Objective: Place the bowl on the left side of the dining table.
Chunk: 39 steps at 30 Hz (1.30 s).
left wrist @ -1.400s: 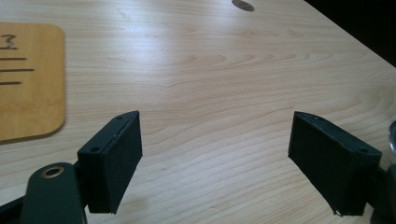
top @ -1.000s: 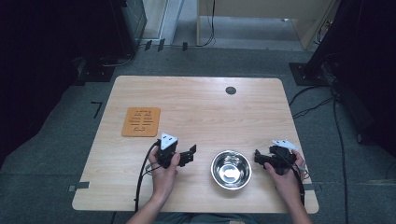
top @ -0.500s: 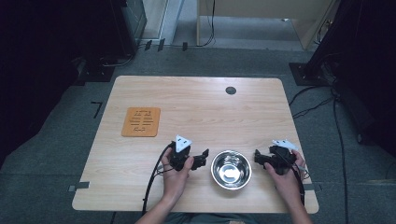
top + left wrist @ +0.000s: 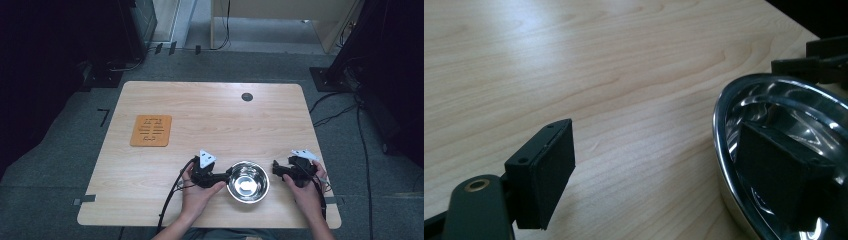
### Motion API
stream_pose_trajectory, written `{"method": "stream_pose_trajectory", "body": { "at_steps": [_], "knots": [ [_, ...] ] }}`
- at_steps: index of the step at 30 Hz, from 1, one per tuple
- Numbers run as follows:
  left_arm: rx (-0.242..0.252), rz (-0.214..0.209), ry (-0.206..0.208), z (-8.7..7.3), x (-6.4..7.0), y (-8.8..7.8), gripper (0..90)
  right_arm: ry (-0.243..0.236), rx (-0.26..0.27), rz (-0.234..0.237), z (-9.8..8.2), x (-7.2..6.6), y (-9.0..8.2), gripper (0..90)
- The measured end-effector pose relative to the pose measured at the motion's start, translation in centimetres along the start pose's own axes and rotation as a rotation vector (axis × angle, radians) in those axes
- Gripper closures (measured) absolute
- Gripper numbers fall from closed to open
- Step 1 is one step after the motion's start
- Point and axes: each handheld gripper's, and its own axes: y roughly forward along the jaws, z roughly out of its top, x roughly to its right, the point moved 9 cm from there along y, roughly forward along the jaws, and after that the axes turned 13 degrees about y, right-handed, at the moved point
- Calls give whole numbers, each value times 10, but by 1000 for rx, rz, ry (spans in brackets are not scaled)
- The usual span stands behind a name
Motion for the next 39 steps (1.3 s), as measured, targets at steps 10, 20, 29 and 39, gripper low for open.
{"method": "stream_pose_trajectory", "body": {
  "at_steps": [10,20,29,39],
  "knots": [
    [-39,-75,8,-5,18,5,445,-2,1,0,0,0,0,0],
    [-90,-148,23,-13,33,11,674,-1,1,0,0,0,0,0],
    [-98,-202,-30,-14,25,6,801,-1,1,1,0,0,0,0],
    [-49,-238,-115,-8,6,-4,846,-1,1,1,0,0,0,0]
  ]
}}
